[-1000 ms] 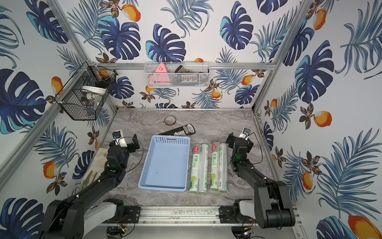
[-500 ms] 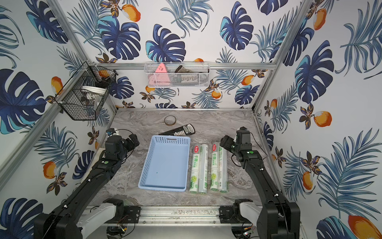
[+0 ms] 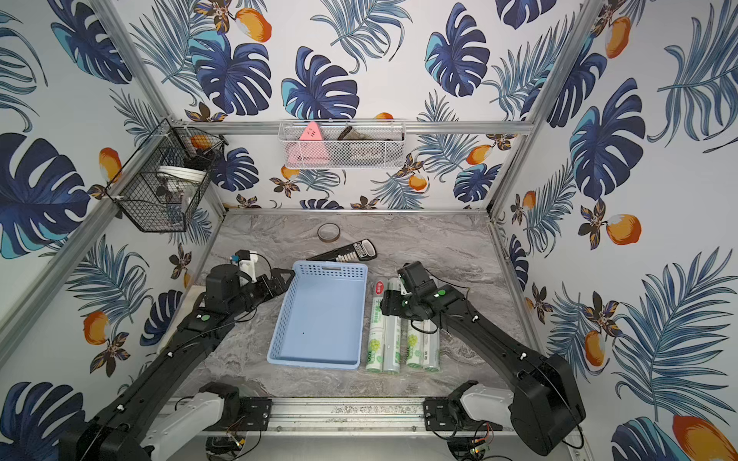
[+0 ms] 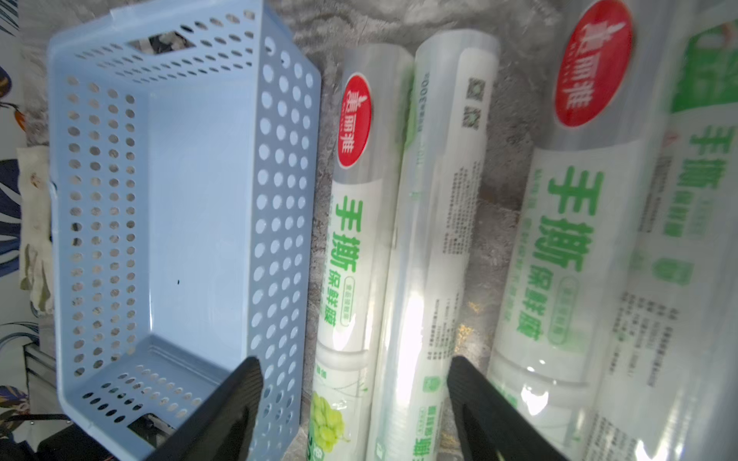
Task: Put the plastic wrap into the basket
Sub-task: Pick up the plastic wrap from the center of the board.
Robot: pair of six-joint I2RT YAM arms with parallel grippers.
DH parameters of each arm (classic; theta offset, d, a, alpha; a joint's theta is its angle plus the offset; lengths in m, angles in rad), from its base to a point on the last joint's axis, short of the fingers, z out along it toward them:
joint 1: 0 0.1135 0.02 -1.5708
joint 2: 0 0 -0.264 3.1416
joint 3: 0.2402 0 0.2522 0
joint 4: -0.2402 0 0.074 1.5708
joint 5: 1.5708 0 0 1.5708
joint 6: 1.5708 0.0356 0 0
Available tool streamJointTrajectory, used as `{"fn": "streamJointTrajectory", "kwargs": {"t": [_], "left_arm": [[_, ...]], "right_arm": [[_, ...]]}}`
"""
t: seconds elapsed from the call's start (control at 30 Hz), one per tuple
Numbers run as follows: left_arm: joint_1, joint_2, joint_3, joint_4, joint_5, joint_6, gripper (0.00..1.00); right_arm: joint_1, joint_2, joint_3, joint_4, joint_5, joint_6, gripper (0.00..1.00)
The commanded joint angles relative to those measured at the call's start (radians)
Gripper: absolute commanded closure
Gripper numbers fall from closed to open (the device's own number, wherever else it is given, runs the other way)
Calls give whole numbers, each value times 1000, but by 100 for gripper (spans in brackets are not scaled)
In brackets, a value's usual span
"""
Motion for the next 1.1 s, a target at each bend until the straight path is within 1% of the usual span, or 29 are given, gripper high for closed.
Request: {"fn": "streamJointTrajectory", "kwargs": {"t": [0.0,0.07,0.13,0.2,0.37,0.43,0.57,0.77,0.93,1.07], "left_arm": [[-107,9,36,-38,58,62,1],[-197,24,59,-73,20,92,1],[-258,31,55,-73,-5,102,1],[-301,38,41,-49,-6,103,1],[-388,108,31,-9,37,126,1],[-416,131,36,-6,40,135,1],[-463,172,48,0,15,147,1],[-514,202,62,-3,-67,146,1],[-525,216,78,-13,-95,155,1],[-526,221,90,-23,-105,165,1]], "right_arm": [[57,35,21,-31,117,62,26],[98,62,29,-29,160,100,29],[132,83,35,-31,207,129,31],[157,107,48,-34,237,150,32],[208,174,67,-44,302,214,33],[215,192,65,-34,301,224,33],[233,218,69,-21,304,235,34],[241,239,70,2,288,240,37],[243,269,80,-7,298,260,41],[243,286,83,4,307,269,41]]}}
